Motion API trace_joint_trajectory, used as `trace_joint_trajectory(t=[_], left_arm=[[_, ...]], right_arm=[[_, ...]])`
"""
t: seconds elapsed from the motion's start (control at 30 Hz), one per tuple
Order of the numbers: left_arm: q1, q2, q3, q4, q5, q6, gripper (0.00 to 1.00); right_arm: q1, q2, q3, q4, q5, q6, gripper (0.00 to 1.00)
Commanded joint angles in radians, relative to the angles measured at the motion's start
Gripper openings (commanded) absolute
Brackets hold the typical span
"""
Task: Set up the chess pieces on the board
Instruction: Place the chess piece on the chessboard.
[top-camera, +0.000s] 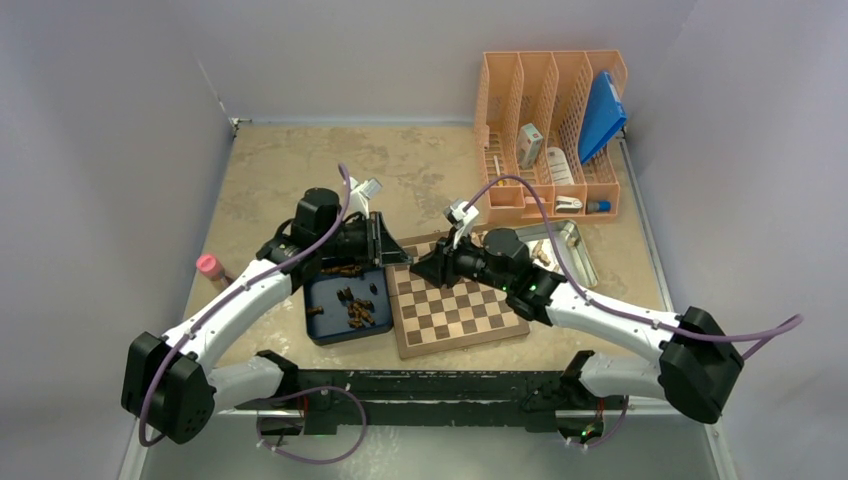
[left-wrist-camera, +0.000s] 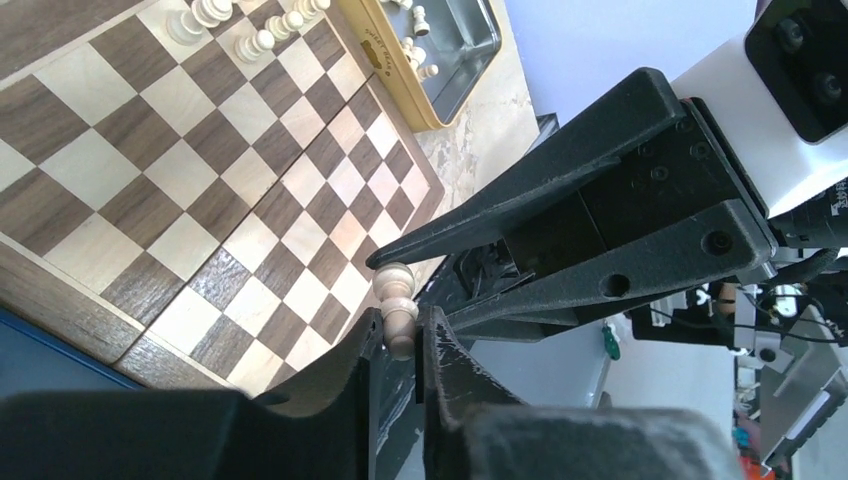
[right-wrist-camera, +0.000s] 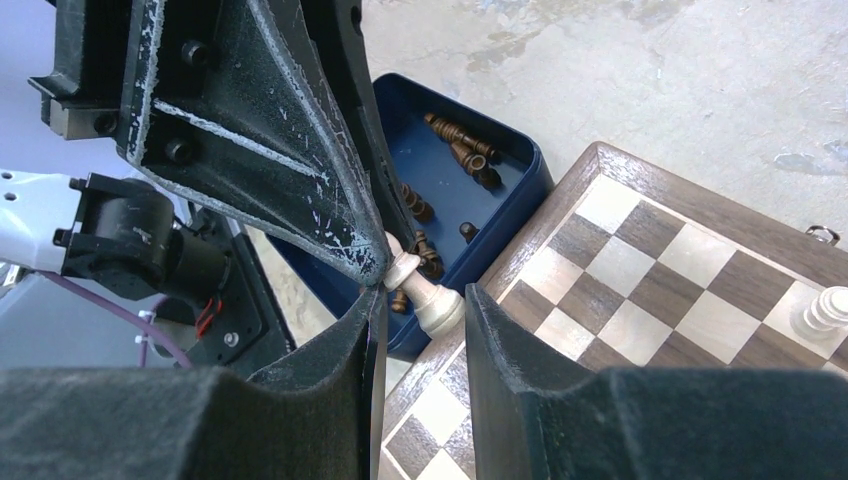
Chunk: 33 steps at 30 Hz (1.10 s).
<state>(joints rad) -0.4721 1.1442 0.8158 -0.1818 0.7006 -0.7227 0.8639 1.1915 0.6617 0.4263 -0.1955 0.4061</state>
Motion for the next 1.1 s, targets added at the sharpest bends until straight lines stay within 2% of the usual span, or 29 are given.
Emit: trace_joint_trajectory(t=[0.0, 0.07, 0.17, 0.33, 0.4, 0.6, 0.83, 1.07], left_arm=[[-0.008, -0.008, 0.004, 0.038, 0.018, 0.012, 0.02], [-0.009, 0.002, 0.004, 0.033, 0.018, 0.018, 0.00], [-0.009, 0.011, 0.011, 0.022, -0.012, 0.024, 0.00], [-0.020, 0.045, 0.077, -0.065, -0.122, 0.082, 0.00], [-0.024, 0.073, 0.127, -0.124, -0.169, 0.123, 0.00], [-0.098, 0.174, 0.292, -0.287, -0.395, 0.202, 0.00], [-0.135, 0.366, 0.438, -0.404, -0.554, 0.249, 0.00], [-0.167, 0.503, 0.534, -0.422, -0.666, 0.247, 0.00]], right_arm=[[0.005, 0.013, 0.040, 0.084, 0.011, 0.021, 0.15], [0.005, 0.025, 0.046, 0.078, 0.022, 0.024, 0.17], [0.005, 0.038, 0.041, 0.074, 0.026, 0.028, 0.27], [0.005, -0.003, 0.010, 0.015, 0.051, 0.031, 0.51], [0.005, -0.045, 0.003, -0.009, 0.086, 0.028, 0.65], [0.006, -0.198, -0.009, -0.124, 0.189, 0.035, 0.97], [0.006, -0.355, -0.041, -0.212, 0.313, 0.067, 0.99], [0.006, -0.435, -0.035, -0.302, 0.400, 0.062, 0.99]])
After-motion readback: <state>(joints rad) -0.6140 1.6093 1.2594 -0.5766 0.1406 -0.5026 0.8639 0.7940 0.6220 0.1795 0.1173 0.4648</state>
